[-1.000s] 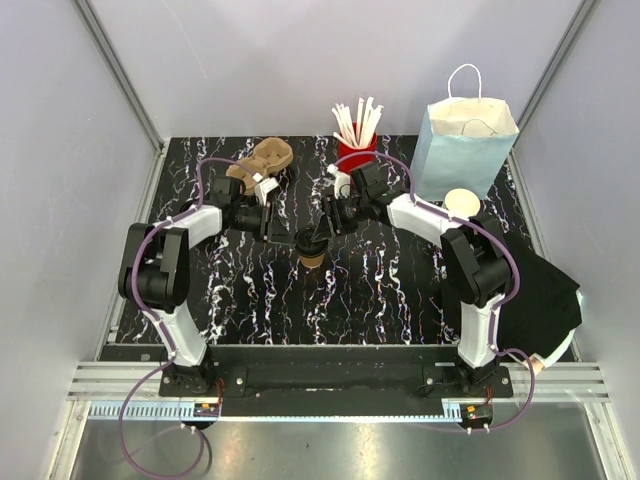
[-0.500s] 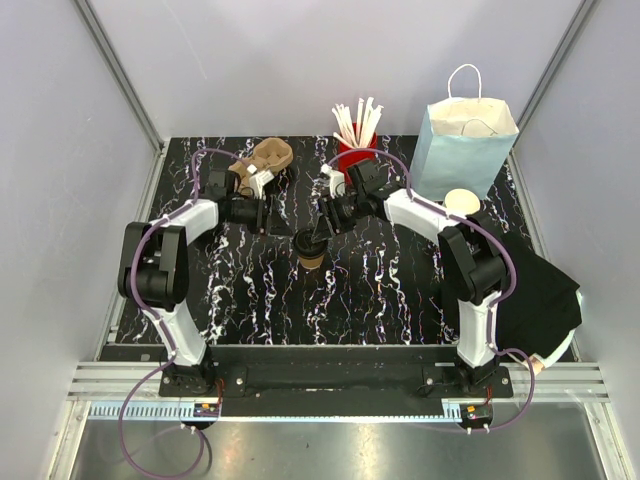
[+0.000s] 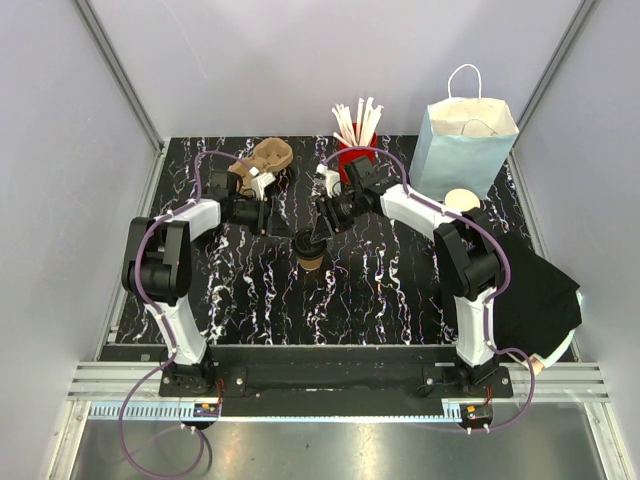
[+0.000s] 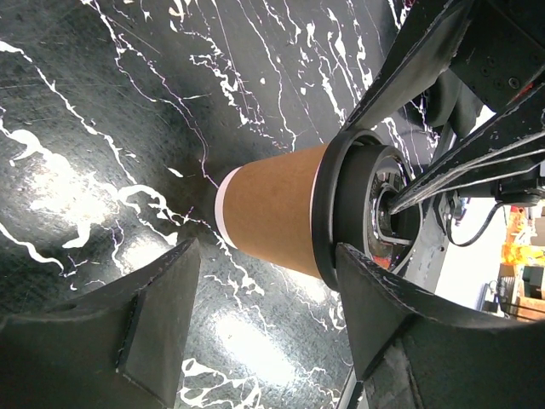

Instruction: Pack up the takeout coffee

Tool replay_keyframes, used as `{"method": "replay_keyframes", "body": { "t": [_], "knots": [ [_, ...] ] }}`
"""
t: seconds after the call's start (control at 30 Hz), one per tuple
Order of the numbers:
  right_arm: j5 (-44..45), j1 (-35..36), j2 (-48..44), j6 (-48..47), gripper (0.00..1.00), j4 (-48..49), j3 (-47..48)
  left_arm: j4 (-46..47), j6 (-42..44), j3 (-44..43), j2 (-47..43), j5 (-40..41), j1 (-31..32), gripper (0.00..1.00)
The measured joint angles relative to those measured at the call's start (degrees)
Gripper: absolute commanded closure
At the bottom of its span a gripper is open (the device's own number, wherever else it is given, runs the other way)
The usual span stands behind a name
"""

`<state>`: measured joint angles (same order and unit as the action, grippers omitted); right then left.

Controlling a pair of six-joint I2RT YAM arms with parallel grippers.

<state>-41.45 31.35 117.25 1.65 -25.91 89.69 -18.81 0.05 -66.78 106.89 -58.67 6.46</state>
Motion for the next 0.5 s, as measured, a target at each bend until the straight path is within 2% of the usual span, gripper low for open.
{"method": "replay_keyframes", "body": {
  "t": [0.1, 0.3, 0.5],
  "knots": [
    [-0.11, 0.0, 0.15, -0.66, 0.47, -0.63, 0.35, -0.15, -0.04, -0.04, 0.22, -0.26, 0.11, 0.38],
    [-0.09, -0.07, 0.7, -1.99, 0.47, -2.64, 1.49, -5.44, 1.99, -3.74, 2.05, 0.83, 1.9, 0.58],
    [-0.2, -0.33, 0.83, -3.45, 0.47, -4.68, 2.1, -10.86, 3.26, -7.17, 4.13, 0.17, 2.95, 0.61]
  ]
}}
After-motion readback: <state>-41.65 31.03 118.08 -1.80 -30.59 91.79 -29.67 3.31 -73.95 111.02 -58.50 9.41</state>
